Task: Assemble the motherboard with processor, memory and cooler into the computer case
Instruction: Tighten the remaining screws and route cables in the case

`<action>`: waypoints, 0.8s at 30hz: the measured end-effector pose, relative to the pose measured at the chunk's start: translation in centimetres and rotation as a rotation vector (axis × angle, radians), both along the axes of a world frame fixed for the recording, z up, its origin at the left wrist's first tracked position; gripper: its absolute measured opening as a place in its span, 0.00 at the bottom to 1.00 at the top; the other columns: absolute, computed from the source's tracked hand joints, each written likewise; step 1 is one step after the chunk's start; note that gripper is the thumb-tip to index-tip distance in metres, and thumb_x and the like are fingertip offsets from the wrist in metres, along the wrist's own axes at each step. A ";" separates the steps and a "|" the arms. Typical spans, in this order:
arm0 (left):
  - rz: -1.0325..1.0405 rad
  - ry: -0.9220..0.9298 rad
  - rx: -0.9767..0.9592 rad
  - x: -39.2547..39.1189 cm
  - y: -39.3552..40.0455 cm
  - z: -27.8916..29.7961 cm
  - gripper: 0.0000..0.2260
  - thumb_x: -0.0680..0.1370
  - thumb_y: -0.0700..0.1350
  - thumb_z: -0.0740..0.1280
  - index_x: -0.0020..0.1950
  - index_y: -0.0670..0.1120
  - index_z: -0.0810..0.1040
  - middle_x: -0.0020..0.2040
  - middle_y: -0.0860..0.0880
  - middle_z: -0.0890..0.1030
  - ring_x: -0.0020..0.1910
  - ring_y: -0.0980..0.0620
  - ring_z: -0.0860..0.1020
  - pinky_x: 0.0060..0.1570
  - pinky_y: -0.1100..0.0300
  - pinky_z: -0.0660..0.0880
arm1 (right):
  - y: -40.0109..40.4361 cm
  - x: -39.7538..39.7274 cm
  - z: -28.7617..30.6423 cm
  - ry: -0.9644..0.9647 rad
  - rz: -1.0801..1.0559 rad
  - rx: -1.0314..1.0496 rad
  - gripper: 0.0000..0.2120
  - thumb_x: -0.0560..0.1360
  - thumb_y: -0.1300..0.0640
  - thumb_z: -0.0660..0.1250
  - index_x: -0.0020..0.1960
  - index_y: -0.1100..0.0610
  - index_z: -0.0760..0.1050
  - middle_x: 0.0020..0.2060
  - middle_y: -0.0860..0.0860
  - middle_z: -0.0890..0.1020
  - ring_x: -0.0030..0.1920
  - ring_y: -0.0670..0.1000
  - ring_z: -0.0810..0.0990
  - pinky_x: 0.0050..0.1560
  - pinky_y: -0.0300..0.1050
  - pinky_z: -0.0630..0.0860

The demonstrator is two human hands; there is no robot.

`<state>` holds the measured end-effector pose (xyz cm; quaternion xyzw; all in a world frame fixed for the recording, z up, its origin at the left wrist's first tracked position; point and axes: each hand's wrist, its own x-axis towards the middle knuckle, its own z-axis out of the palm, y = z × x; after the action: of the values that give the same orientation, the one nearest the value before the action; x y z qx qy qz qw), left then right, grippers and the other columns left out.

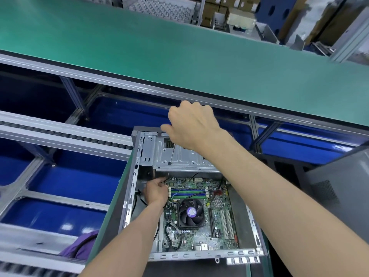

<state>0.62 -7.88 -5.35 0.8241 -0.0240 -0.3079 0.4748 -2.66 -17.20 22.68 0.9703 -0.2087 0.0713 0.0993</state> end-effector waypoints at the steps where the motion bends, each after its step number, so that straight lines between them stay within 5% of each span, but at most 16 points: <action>1: -0.003 0.001 0.000 0.0 0.1 0.0 0.15 0.78 0.33 0.66 0.59 0.50 0.83 0.46 0.53 0.82 0.41 0.56 0.79 0.58 0.52 0.79 | -0.3 -0.1 0.2 0.026 0.027 0.056 0.12 0.75 0.48 0.66 0.46 0.56 0.68 0.35 0.49 0.65 0.39 0.58 0.70 0.35 0.49 0.61; 4: -0.001 -0.004 0.007 0.0 -0.1 -0.3 0.15 0.78 0.33 0.67 0.58 0.50 0.83 0.42 0.57 0.80 0.40 0.56 0.78 0.55 0.52 0.80 | -1.0 -0.2 1.0 0.072 0.128 0.334 0.14 0.68 0.58 0.66 0.53 0.54 0.73 0.47 0.49 0.73 0.45 0.56 0.75 0.36 0.47 0.67; 6: 0.010 -0.004 0.010 0.0 -0.2 -0.4 0.15 0.78 0.34 0.67 0.58 0.51 0.83 0.41 0.57 0.79 0.40 0.56 0.79 0.55 0.52 0.80 | -0.9 -0.1 0.8 0.052 0.139 0.377 0.09 0.69 0.60 0.65 0.49 0.54 0.73 0.47 0.50 0.75 0.46 0.58 0.76 0.41 0.50 0.73; 8: 0.011 -0.002 0.009 0.1 -0.2 -0.5 0.15 0.78 0.34 0.66 0.58 0.51 0.83 0.44 0.55 0.81 0.41 0.55 0.79 0.57 0.51 0.79 | -0.7 0.2 0.3 0.003 0.085 0.237 0.06 0.75 0.57 0.65 0.46 0.58 0.69 0.43 0.52 0.73 0.41 0.59 0.73 0.39 0.51 0.70; 12: 0.010 0.002 -0.002 0.1 -0.1 -0.6 0.15 0.78 0.33 0.66 0.58 0.50 0.83 0.48 0.51 0.83 0.46 0.50 0.81 0.58 0.50 0.79 | 0.2 0.4 -0.2 -0.040 0.039 -0.101 0.14 0.81 0.48 0.61 0.42 0.54 0.64 0.32 0.49 0.61 0.35 0.58 0.65 0.33 0.48 0.58; 18: -0.003 -0.006 0.007 0.0 -0.1 -0.6 0.15 0.78 0.34 0.66 0.58 0.51 0.83 0.51 0.50 0.83 0.49 0.49 0.81 0.59 0.50 0.78 | -0.7 0.1 1.0 0.067 0.136 0.348 0.13 0.67 0.60 0.64 0.51 0.55 0.72 0.47 0.51 0.76 0.45 0.58 0.74 0.36 0.47 0.67; 20: -0.003 -0.013 0.019 0.0 -0.2 -0.7 0.15 0.78 0.34 0.67 0.58 0.51 0.83 0.48 0.52 0.83 0.47 0.51 0.81 0.59 0.51 0.79 | -0.1 0.2 0.5 0.010 0.090 0.267 0.06 0.72 0.60 0.64 0.48 0.57 0.69 0.40 0.52 0.72 0.42 0.59 0.72 0.37 0.50 0.66; 24: 0.000 -0.010 -0.002 0.0 -0.1 -0.4 0.16 0.77 0.32 0.66 0.58 0.50 0.83 0.47 0.55 0.82 0.46 0.53 0.80 0.58 0.51 0.79 | 0.9 0.3 -0.3 -0.058 0.013 -0.067 0.11 0.81 0.53 0.62 0.43 0.55 0.63 0.31 0.48 0.57 0.35 0.58 0.69 0.34 0.50 0.61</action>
<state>0.65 -7.96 -5.74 0.8251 -0.0265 -0.3039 0.4755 -2.39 -16.30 22.38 0.9653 -0.2026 0.1072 0.1252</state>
